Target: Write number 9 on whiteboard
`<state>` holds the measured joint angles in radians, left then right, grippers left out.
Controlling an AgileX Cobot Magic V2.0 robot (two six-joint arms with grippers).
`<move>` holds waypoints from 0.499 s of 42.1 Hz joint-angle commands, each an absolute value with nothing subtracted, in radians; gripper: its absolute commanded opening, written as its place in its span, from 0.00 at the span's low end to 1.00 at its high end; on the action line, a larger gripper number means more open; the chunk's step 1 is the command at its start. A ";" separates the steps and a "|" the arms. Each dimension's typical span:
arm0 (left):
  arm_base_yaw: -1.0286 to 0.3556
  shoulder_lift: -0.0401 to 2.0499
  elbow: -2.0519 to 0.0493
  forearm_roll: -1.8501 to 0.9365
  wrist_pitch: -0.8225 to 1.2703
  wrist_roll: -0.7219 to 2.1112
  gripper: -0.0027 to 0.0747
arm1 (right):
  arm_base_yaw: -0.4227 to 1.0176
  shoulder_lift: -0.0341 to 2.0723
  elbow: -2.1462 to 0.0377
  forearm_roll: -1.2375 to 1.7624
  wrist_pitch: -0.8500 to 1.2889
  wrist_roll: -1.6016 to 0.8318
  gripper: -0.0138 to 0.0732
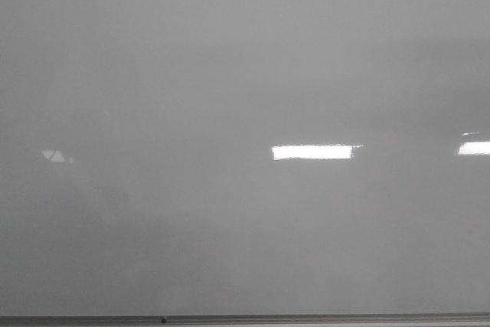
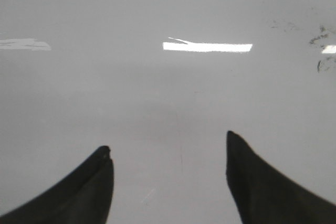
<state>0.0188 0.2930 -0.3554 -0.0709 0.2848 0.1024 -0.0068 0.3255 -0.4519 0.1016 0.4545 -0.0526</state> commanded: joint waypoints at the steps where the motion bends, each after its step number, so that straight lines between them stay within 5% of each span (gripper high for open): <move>1: 0.009 0.310 -0.391 -0.078 0.199 0.101 0.86 | -0.006 0.339 -0.489 0.105 0.375 -0.058 0.81; 21: -0.104 0.808 -0.521 -0.077 0.256 0.115 0.83 | -0.006 0.339 -0.489 0.105 0.375 -0.058 0.81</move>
